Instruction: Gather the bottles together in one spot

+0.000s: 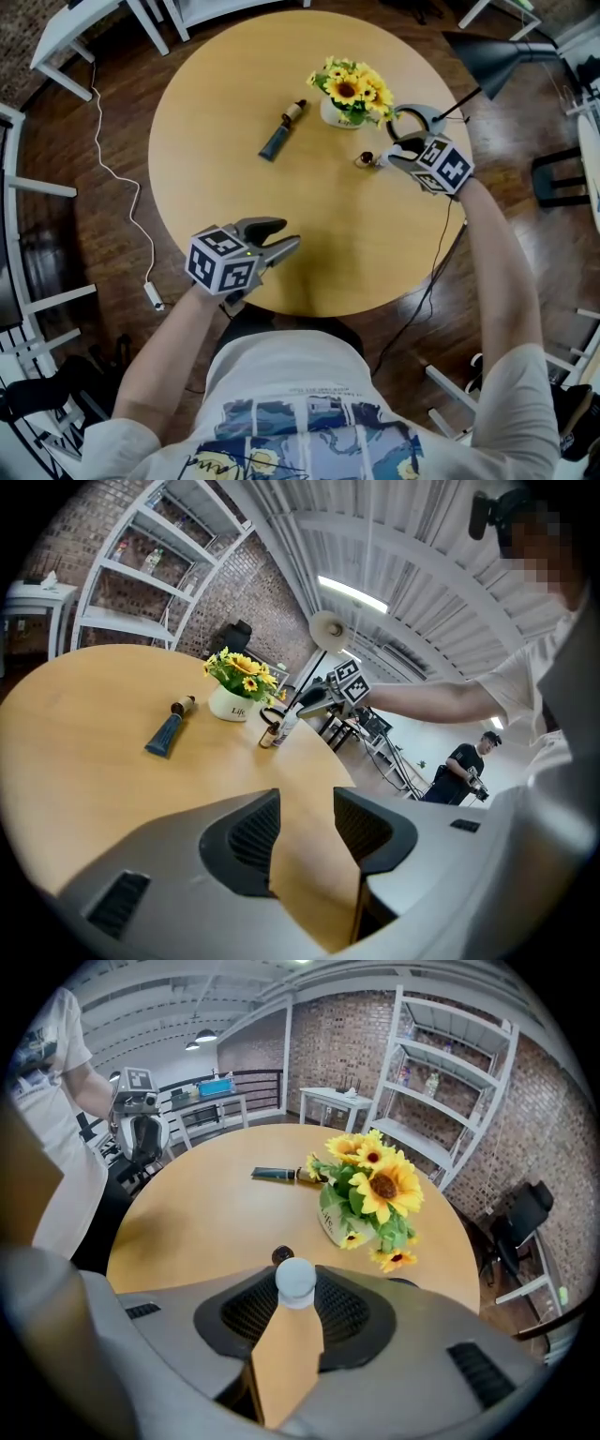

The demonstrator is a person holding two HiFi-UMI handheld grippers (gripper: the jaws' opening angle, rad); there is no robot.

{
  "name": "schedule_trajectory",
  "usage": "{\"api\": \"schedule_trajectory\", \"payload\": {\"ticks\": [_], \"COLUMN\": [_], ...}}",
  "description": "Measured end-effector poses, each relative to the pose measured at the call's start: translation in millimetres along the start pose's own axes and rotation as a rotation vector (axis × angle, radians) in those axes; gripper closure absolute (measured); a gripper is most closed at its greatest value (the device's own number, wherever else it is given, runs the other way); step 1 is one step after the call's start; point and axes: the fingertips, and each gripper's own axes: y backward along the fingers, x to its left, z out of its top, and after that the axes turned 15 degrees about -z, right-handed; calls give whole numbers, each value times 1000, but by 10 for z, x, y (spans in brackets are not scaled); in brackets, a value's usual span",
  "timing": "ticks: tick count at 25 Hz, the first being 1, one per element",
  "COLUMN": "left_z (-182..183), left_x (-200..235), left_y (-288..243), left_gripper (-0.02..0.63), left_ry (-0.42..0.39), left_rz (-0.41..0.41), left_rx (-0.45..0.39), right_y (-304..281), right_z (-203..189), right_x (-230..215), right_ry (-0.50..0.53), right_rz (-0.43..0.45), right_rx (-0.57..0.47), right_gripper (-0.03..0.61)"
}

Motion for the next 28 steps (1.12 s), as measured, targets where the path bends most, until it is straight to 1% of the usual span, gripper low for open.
{"api": "schedule_trajectory", "payload": {"ticks": [9,14,16,17,18,21,23,25,28], "left_z": [16,19,12,9,7,10,18,36,80], "left_x": [8,5,21,31,39,55,54,50,75], "left_y": [-83,-104,-89,-75,-61,-38,-25,-5,31], "left_gripper": [428,428,428,428,428,428,428,428,428], "left_ry": [9,10,13,16,19,22,22,20,12], "left_rz": [-12,-18,-13,-10,-7,-2,0,4,12], "left_rx": [-7,-7,-7,-9,-11,-14,-17,-22,-38], "right_y": [-41,-40,-40,-41,-41,-14,34,117,316], "right_z": [-12,-16,11,26,40,61,71,84,100], "right_x": [-3,-26,-33,-35,-35,-36,-45,-75,-119], "right_ry": [-5,-35,-50,-55,-57,-52,-55,-54,-69], "right_rz": [6,-10,-20,-24,-25,-24,-29,-53,-113], "right_rx": [8,10,-2,-8,-14,-20,-23,-30,-50], "right_gripper": [449,440,418,370,343,342,310,304,302]}}
